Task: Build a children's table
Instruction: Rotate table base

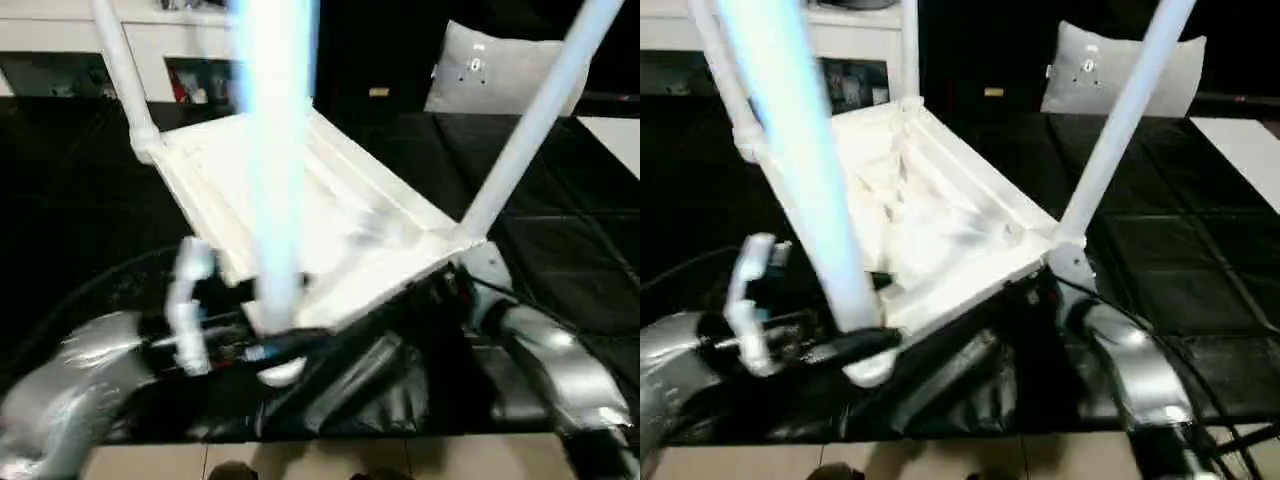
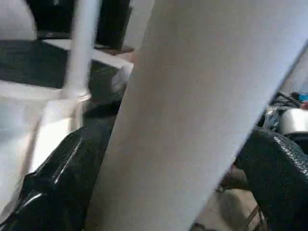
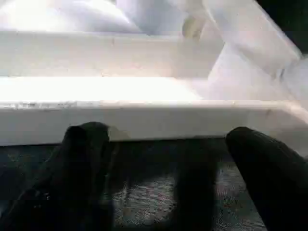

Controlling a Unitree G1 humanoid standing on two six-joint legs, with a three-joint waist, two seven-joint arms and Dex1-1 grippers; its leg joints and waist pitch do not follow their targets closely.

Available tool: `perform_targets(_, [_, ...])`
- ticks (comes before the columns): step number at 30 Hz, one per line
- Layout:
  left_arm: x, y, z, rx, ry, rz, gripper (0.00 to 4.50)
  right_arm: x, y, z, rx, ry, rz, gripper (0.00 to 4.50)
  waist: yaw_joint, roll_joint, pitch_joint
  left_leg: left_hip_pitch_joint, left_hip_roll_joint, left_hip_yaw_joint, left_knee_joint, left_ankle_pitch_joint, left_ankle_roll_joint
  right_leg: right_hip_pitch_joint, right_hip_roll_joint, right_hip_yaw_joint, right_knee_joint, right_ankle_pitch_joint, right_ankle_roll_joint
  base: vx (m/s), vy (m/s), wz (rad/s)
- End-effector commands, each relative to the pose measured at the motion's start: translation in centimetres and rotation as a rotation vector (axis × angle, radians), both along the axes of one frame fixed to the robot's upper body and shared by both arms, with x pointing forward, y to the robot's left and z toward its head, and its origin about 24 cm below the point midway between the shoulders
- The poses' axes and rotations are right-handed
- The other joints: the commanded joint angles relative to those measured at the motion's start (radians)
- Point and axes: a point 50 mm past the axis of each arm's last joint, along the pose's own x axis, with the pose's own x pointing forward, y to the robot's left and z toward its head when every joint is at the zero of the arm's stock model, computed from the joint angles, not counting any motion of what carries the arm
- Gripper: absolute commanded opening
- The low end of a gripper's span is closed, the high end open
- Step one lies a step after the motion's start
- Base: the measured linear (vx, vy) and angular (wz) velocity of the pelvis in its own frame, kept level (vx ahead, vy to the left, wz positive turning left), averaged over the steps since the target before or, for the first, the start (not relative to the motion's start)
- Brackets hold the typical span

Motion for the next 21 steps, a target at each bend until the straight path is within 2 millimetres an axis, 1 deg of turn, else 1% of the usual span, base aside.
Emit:
perform_targets(1, [-0.8, -2.2, 0.7, -0.043, -0.002, -0.117, 4.41, 0.5, 1.0, -0.1, 0.003, -0.009, 0.023, 4.5, 0.001, 0.006, -0.076, -0.015, 0.005, 0.009, -0.059, -0.085, -0.004, 0.067, -0.059, 0.053, -0.078, -0.111, -0.154, 0.0, 0.0, 0.0])
perform_targets(3, [-1.0, -2.8, 0.7, -0.059, 0.007, -0.155, 4.41, 0.7, 1.3, -0.2, 0.007, -0.012, 0.027, 4.5, -0.003, 0.004, -0.078, -0.016, 0.004, 0.009, -0.057, -0.076, -0.004, 0.068, -0.058, 0.052, -0.077, -0.084, -0.154, 0.0, 0.0, 0.0])
perform_targets(4, [-1.1, -3.0, 0.7, -0.061, 0.009, -0.169, 4.41, 0.8, 1.4, -0.2, 0.008, -0.014, 0.029, 4.5, -0.004, 0.004, -0.078, -0.016, 0.003, 0.009, -0.056, -0.074, -0.002, 0.068, -0.058, 0.053, -0.076, -0.078, -0.154, 0.0, 0.0, 0.0])
perform_targets(5, [-1.2, -3.6, 0.7, -0.072, 0.015, -0.195, 4.41, 1.0, 1.7, -0.1, 0.013, -0.023, 0.036, 4.5, -0.007, 0.002, -0.08, -0.014, 0.003, 0.011, -0.055, -0.081, 0.002, 0.068, -0.057, 0.053, -0.078, -0.085, -0.154, 0.0, 0.0, 0.0])
perform_targets(9, [-1.2, -4.3, 0.7, -0.094, 0.02, -0.21, 4.41, 1.5, 2.5, 0.2, 0.041, -0.058, 0.062, 4.5, -0.01, 0.002, -0.08, -0.015, 0.005, 0.011, -0.055, -0.089, 0.001, 0.067, -0.059, 0.052, -0.08, -0.11, -0.154, 0.0, 0.0, 0.0])
perform_targets(10, [-1.1, -4.4, 0.7, -0.096, 0.021, -0.215, 4.41, 1.7, 2.9, 0.2, 0.05, -0.063, 0.075, 4.5, -0.01, 0.007, -0.082, -0.013, 0.004, 0.011, -0.054, -0.09, 0.001, 0.067, -0.058, 0.052, -0.08, -0.11, -0.155, 0.0, 0.0, 0.0])
perform_targets(11, [-1.1, -4.4, 0.7, -0.096, 0.022, -0.216, 4.41, 1.7, 3.0, 0.2, 0.052, -0.063, 0.078, 4.5, -0.011, 0.004, -0.082, -0.015, 0.004, 0.011, -0.053, -0.086, 0.001, 0.068, -0.057, 0.053, -0.079, -0.102, -0.154, 0.0, 0.0, 0.0])
perform_targets(12, [-1.1, -4.5, 0.7, -0.097, 0.022, -0.218, 4.41, 1.9, 3.5, 0.4, 0.055, -0.075, 0.101, 4.5, -0.013, 0.004, -0.083, -0.015, 0.004, 0.011, -0.054, -0.085, 0.002, 0.068, -0.057, 0.052, -0.078, -0.094, -0.159, 0.0, 0.0, 0.0])
perform_targets(14, [-0.7, -4.9, 0.6, -0.091, 0.017, -0.228, 4.41, 2.4, 5.8, 0.9, 0.108, -0.109, 0.196, 4.5, -0.021, 0.005, -0.085, -0.017, 0.004, 0.01, -0.053, -0.087, 0.003, 0.07, -0.057, 0.051, -0.077, -0.091, -0.166, 0.0, 0.0, 0.0])
perform_targets(15, [-0.7, -4.9, 0.6, -0.091, 0.017, -0.228, 4.41, 2.4, 5.8, 0.9, 0.108, -0.109, 0.196, 4.5, -0.022, 0.005, -0.084, -0.017, 0.004, 0.01, -0.053, -0.092, 0.005, 0.07, -0.057, 0.051, -0.078, -0.098, -0.166, 0.0, 0.0, 0.0])
perform_targets(16, [-0.6, -5.0, 0.6, -0.086, 0.013, -0.231, 4.41, 2.5, 6.6, 1.1, 0.134, -0.115, 0.231, 4.5, -0.024, 0.005, -0.084, -0.018, 0.004, 0.01, -0.053, -0.094, 0.005, 0.071, -0.058, 0.051, -0.078, -0.102, -0.166, 0.0, 0.0, 0.0])
perform_targets(18, [-0.2, -5.1, 0.5, -0.081, 0.011, -0.236, 4.41, 2.7, 7.7, 1.2, 0.145, -0.114, 0.261, 4.5, -0.029, 0.003, -0.085, -0.018, 0.005, 0.008, -0.053, -0.084, 0.01, 0.071, -0.058, 0.05, -0.077, -0.1, -0.17, 0.0, 0.0, 0.0])
perform_targets(20, [0.0, -5.1, 0.4, -0.077, 0.011, -0.236, 4.41, 3.0, 8.0, 1.2, 0.133, -0.12, 0.265, 4.5, -0.032, 0.006, -0.086, -0.016, 0.006, 0.009, -0.052, -0.08, 0.007, 0.069, -0.06, 0.051, -0.076, -0.092, -0.177, 0.0, 0.0, 0.0])
perform_targets(21, [0.2, -5.0, 0.3, -0.073, 0.011, -0.23, 4.41, 3.2, 8.1, 1.1, 0.13, -0.125, 0.256, 4.5, -0.033, 0.002, -0.087, -0.015, 0.006, 0.01, -0.051, -0.078, 0.007, 0.069, -0.06, 0.051, -0.075, -0.084, -0.184, 0.0, 0.0, 0.0])
